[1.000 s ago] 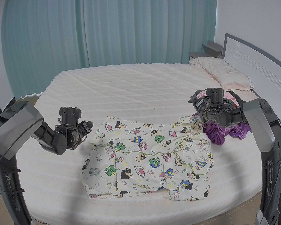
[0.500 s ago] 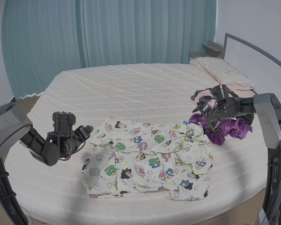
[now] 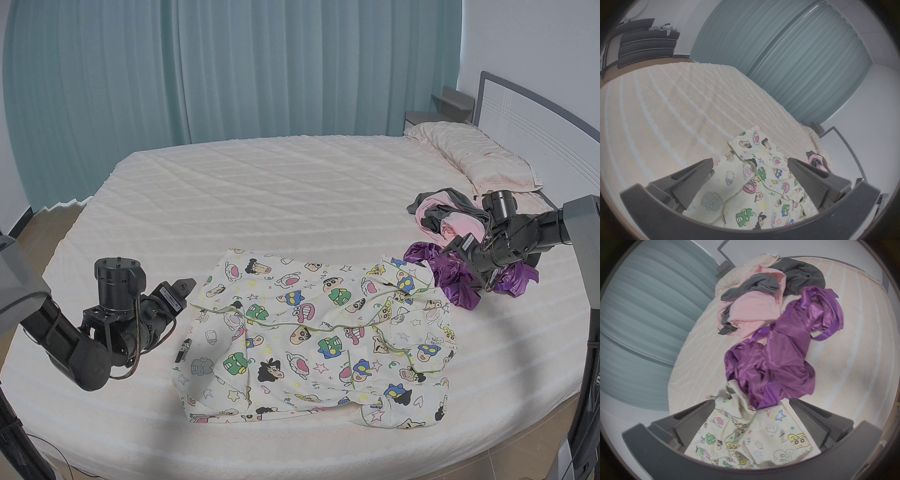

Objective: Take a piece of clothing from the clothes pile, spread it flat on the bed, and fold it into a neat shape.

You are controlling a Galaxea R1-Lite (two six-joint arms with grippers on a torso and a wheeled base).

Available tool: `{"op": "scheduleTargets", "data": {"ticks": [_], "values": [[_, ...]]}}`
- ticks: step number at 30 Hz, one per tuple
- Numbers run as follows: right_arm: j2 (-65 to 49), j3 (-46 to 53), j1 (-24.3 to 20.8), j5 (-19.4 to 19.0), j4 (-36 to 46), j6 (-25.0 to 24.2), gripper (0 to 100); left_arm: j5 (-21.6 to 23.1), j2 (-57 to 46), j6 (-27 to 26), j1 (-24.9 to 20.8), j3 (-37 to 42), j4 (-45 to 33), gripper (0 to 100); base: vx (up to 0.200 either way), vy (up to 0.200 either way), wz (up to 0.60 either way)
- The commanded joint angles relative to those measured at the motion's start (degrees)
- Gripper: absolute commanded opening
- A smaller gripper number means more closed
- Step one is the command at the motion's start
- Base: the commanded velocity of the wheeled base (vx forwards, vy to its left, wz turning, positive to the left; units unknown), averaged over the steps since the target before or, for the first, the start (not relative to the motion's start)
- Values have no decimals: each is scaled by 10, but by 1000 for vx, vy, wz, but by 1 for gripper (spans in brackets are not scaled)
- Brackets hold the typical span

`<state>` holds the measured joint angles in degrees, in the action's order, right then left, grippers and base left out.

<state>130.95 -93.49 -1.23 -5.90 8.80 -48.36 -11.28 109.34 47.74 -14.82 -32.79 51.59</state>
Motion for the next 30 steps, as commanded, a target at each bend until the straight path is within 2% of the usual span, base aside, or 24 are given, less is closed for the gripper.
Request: {"op": "scheduleTargets", "data": {"ticks": [1,5,10,14,15,21,25,30], "values": [[25,26,6,12,-5,6,100,-1,-26,16,-28,55,37,100,0,0,0],[58,7,-1,29,-20,4,100,-3,-27,19,-35,68,45,100,0,0,0],[123,-64,-2,77,-37,1,100,-2,-38,61,-35,72,46,100,0,0,0],[151,-100,4,78,-39,-10,100,-1,-39,72,-35,73,46,100,0,0,0],[156,-106,4,78,-39,-13,0,-1,-39,73,-35,73,46,100,0,0,0],[175,-144,18,82,-42,-15,0,-1,-47,73,-35,82,46,100,0,0,0],[143,-177,78,95,-82,-39,0,-1,-53,73,-34,93,48,100,0,0,0],[94,-178,156,86,-149,-26,0,-1,-53,73,-35,94,54,100,0,0,0]]}}
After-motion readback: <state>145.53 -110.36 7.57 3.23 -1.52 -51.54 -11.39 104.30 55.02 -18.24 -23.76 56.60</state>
